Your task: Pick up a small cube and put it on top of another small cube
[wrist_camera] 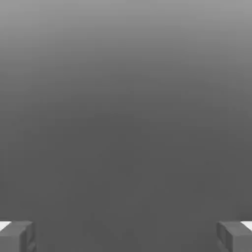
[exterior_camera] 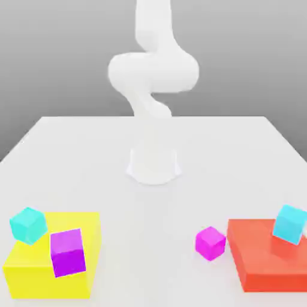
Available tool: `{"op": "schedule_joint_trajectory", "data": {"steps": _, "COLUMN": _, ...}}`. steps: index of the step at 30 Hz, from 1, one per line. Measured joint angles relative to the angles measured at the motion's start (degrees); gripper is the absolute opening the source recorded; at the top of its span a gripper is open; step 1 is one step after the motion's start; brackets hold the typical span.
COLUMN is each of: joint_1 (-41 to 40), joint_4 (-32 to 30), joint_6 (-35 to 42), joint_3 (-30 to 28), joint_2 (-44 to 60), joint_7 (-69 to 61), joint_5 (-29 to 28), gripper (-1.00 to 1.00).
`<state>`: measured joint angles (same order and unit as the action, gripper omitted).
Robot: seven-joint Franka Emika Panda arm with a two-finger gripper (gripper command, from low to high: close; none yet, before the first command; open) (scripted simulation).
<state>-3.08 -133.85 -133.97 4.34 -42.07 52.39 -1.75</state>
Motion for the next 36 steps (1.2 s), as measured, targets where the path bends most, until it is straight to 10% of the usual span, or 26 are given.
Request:
{"op": "schedule_joint_trajectory", "data": {"steps": 23, "joint_1": -17.06, "joint_4": -18.81, "joint_6": -19.58, "joint_3": 26.85, "joint_2": 35.87, "joint_7": 61.09, "joint_5": -17.36, "gripper": 0.0}}
{"op": "schedule_joint_trajectory", "data": {"steps": 36, "joint_1": -12.27, "joint_4": -26.23, "joint_6": -31.31, "joint_3": 29.4, "joint_2": 47.64, "joint_7": 75.05, "joint_5": -8.65, "gripper": 0.0}}
